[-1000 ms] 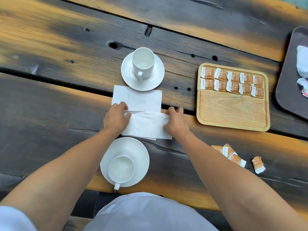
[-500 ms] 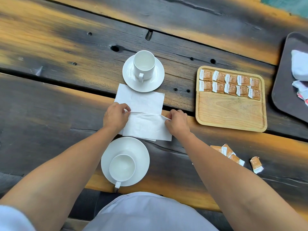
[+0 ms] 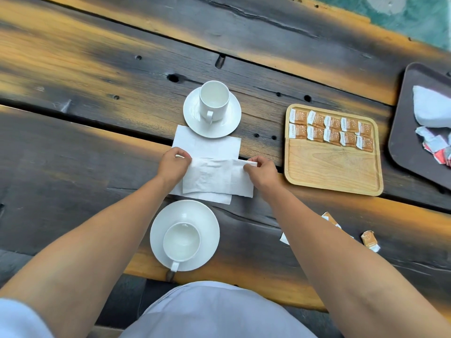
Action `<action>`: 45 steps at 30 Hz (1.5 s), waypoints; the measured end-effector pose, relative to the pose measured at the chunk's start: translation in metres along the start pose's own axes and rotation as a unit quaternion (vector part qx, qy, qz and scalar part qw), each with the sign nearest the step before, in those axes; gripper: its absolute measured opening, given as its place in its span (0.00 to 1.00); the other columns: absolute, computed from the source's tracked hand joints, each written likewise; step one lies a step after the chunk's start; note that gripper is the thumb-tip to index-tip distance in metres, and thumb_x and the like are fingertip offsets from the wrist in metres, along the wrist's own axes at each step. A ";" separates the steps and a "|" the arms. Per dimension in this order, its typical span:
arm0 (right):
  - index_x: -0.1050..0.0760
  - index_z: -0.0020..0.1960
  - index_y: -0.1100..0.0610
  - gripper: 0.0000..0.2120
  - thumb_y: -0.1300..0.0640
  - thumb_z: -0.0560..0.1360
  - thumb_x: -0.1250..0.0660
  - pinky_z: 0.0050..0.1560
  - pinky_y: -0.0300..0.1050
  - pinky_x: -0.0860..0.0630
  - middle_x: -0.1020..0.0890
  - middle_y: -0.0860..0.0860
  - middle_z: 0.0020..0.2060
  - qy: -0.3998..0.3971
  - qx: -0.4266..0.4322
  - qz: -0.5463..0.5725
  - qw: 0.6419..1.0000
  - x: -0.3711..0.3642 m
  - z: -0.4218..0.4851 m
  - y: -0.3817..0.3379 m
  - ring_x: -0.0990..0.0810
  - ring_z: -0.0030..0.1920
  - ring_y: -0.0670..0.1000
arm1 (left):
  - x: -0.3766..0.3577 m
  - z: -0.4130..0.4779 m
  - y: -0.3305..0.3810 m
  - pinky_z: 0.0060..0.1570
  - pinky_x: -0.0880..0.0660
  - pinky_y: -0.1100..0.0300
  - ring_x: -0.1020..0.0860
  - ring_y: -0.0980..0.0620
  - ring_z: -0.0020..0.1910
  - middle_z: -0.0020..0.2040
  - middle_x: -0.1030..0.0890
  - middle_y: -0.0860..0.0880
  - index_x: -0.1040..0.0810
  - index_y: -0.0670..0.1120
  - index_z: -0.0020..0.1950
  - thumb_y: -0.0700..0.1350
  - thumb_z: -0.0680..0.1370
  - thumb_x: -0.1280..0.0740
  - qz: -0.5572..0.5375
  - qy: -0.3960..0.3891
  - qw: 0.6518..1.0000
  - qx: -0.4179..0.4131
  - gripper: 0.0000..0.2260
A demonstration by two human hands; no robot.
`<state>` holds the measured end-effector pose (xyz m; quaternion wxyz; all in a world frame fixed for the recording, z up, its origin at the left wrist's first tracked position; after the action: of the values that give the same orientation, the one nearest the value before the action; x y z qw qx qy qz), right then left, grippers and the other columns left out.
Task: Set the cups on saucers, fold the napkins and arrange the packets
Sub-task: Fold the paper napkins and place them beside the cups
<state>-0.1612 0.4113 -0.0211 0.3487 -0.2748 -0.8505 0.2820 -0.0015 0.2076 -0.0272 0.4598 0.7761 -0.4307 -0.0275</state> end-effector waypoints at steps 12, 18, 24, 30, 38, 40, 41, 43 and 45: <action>0.24 0.41 0.49 0.04 0.57 0.72 0.34 0.42 0.44 0.28 0.23 0.50 0.34 0.000 0.043 -0.013 0.999 -0.030 -0.007 -0.020 0.23 0.38 0.52 | 0.004 -0.007 -0.014 0.58 0.29 0.52 0.31 0.45 0.62 0.63 0.29 0.47 0.28 0.51 0.67 0.45 0.72 0.26 0.278 0.067 0.951 -0.119 0.25; 0.25 0.39 0.51 0.06 0.59 0.73 0.34 0.26 0.39 0.23 0.27 0.49 0.31 -0.006 0.048 -0.026 0.998 -0.046 -0.012 -0.031 0.24 0.32 0.51 | -0.026 -0.012 -0.030 0.50 0.29 0.56 0.29 0.49 0.59 0.56 0.31 0.51 0.28 0.60 0.69 0.50 0.80 0.37 0.417 -0.110 0.882 -0.191 0.18; 0.26 0.39 0.56 0.06 0.62 0.75 0.36 0.33 0.46 0.20 0.24 0.51 0.31 -0.034 0.020 0.017 0.999 -0.058 -0.011 -0.038 0.23 0.27 0.51 | -0.036 -0.017 -0.035 0.42 0.32 0.55 0.31 0.48 0.55 0.51 0.39 0.51 0.40 0.69 0.73 0.50 0.81 0.41 0.488 -0.145 0.830 -0.228 0.23; 0.26 0.40 0.58 0.06 0.64 0.76 0.36 0.34 0.46 0.19 0.21 0.53 0.34 -0.061 -0.025 0.075 0.995 -0.075 -0.014 -0.042 0.20 0.26 0.51 | -0.037 -0.018 -0.033 0.39 0.35 0.54 0.31 0.46 0.54 0.52 0.36 0.48 0.35 0.63 0.68 0.48 0.80 0.41 0.504 -0.131 0.816 -0.252 0.18; 0.27 0.43 0.59 0.05 0.62 0.77 0.35 0.38 0.48 0.19 0.22 0.55 0.32 -0.102 -0.055 0.098 0.988 -0.106 -0.016 -0.049 0.21 0.28 0.53 | -0.011 -0.008 -0.043 0.50 0.26 0.59 0.23 0.49 0.47 0.53 0.23 0.47 0.21 0.47 0.63 0.33 0.76 0.41 0.204 -0.082 0.947 -0.233 0.19; 0.27 0.44 0.59 0.05 0.60 0.77 0.33 0.35 0.46 0.20 0.21 0.55 0.32 -0.114 -0.055 0.098 0.987 -0.114 -0.017 -0.049 0.22 0.28 0.52 | 0.005 -0.002 -0.053 0.44 0.22 0.60 0.20 0.52 0.38 0.49 0.20 0.47 0.19 0.46 0.60 0.31 0.76 0.43 0.063 -0.021 0.987 -0.149 0.19; 0.27 0.44 0.59 0.06 0.59 0.76 0.31 0.34 0.46 0.20 0.21 0.55 0.33 -0.120 -0.054 0.097 0.987 -0.117 -0.018 -0.049 0.22 0.28 0.52 | 0.010 0.001 -0.061 0.40 0.20 0.58 0.20 0.52 0.35 0.47 0.19 0.46 0.19 0.46 0.57 0.32 0.77 0.44 -0.015 -0.003 0.996 -0.088 0.18; 0.27 0.44 0.58 0.10 0.54 0.75 0.28 0.32 0.45 0.21 0.20 0.54 0.34 -0.129 -0.048 0.075 0.988 -0.123 -0.018 -0.047 0.22 0.28 0.52 | 0.015 0.004 -0.075 0.37 0.20 0.56 0.20 0.50 0.32 0.45 0.19 0.43 0.21 0.43 0.56 0.34 0.79 0.44 -0.142 0.005 0.990 0.004 0.14; 0.26 0.43 0.57 0.13 0.49 0.73 0.26 0.33 0.45 0.21 0.19 0.53 0.36 -0.130 -0.035 0.027 0.991 -0.126 -0.017 -0.044 0.20 0.30 0.52 | 0.019 0.004 -0.083 0.37 0.19 0.54 0.19 0.47 0.32 0.44 0.19 0.41 0.22 0.42 0.55 0.37 0.80 0.41 -0.195 -0.001 0.980 0.045 0.09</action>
<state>-0.0837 0.3017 -0.0364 0.2179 -0.2713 -0.8900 0.2946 0.0620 0.2088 -0.0840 0.4097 0.8652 -0.2722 -0.0977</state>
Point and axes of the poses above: each hand's wrist, its own z-axis towards the middle knuckle, its own x-axis out of the back of the hand, y = z × x, the point moved 6 cm from there along z, towards the middle knuckle
